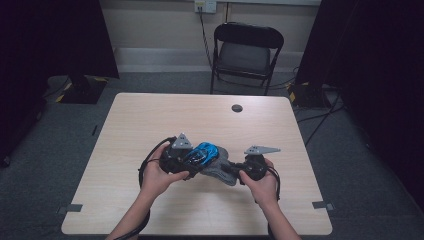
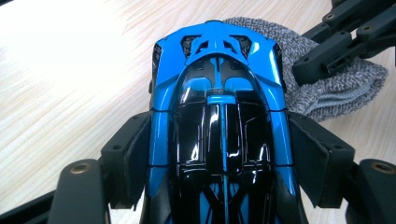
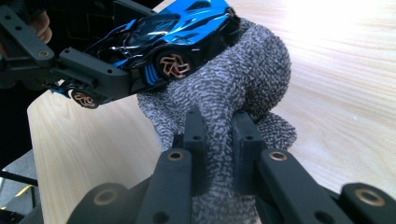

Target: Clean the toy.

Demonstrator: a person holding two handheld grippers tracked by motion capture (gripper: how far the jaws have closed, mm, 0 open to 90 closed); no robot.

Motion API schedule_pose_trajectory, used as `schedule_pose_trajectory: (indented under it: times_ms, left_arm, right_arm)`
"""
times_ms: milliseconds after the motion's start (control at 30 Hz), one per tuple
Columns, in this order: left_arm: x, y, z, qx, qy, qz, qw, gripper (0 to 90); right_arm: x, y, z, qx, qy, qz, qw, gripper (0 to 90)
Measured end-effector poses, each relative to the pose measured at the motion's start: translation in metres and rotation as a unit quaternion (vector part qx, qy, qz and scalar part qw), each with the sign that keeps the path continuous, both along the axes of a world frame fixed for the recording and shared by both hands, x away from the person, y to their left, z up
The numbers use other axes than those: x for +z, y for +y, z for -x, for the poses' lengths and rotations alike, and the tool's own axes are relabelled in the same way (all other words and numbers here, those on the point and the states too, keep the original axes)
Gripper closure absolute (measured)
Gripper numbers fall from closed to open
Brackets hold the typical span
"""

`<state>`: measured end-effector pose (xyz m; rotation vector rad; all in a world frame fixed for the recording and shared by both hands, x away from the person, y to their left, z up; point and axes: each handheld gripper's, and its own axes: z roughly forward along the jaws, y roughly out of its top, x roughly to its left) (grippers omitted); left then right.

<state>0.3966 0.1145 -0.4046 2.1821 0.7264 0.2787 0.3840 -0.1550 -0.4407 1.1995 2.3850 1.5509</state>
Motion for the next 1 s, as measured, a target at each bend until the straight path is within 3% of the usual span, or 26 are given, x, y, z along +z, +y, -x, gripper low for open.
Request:
schedule_pose_trajectory:
  times_ms: [567, 1000]
  left_arm:
    - [0.004, -0.006, -0.01, 0.006, 0.012, 0.0, 0.9999, 28.3]
    - [0.002, -0.01, -0.018, 0.013, 0.019, 0.004, 0.9997, 28.3]
  right_arm:
    - [-0.003, 0.01, 0.003, 0.023, 0.0, -0.013, 0.9996, 79.7]
    - [-0.007, 0.027, 0.006, 0.048, -0.002, -0.002, 0.9988, 79.6]
